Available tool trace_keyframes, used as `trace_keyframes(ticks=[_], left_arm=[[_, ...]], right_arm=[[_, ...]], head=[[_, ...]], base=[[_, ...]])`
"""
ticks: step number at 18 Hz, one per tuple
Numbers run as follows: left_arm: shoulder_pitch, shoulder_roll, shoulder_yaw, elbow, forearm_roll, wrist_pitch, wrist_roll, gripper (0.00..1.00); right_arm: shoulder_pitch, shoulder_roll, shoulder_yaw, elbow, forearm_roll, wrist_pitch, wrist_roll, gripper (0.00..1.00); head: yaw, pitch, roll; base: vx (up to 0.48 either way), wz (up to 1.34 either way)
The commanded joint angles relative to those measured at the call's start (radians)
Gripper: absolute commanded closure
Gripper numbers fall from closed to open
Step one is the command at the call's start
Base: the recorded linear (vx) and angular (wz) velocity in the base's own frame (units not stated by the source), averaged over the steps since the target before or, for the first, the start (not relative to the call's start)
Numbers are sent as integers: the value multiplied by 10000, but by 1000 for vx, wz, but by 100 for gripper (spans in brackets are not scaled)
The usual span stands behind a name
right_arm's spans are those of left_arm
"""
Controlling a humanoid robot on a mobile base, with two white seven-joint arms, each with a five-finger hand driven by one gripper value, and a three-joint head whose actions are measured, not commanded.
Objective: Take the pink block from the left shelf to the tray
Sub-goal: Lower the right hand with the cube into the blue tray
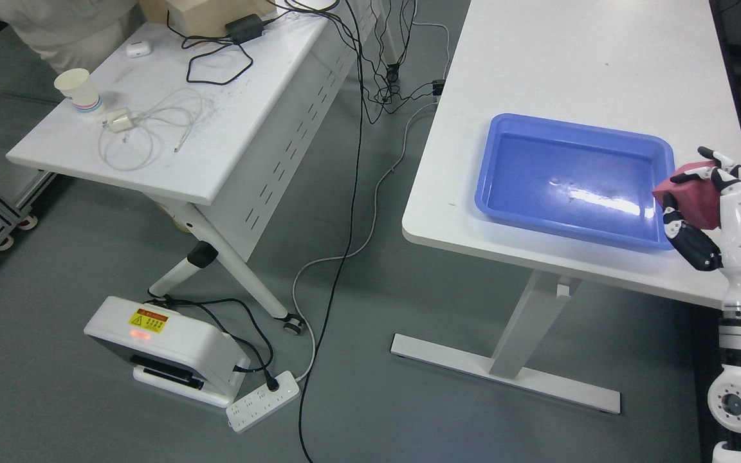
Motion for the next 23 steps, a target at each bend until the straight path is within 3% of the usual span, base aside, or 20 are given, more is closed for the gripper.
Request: trace_keyframes(ticks=[1,7,10,14,18,23], left_arm=[[-229,175,0,-175,-15,12,0,0],[-229,175,0,-175,-15,12,0,0],[-229,175,0,-175,-15,12,0,0],[-229,175,0,-175,-15,12,0,0],[-230,175,0,-175,-15,12,0,0],[-229,175,0,-175,0,12,0,0]], right_arm=[[154,19,251,108,75,-102,314,98],[414,4,1324,323,289,-208,1816,94],[476,19,1525,553,398,-469,3196,91],[460,111,1587,599,398,-455,3338,89],[445,142,1480,599,123,-195,3338,45],[369,188,1480,599,-1118,236,3399,10]], head=[[0,0,0],[0,0,0],[0,0,0],[0,0,0],[0,1,0],[0,1,0]], base=[[314,-38],[299,-48],[189,-45],[124,0],[62,0],[27,0]])
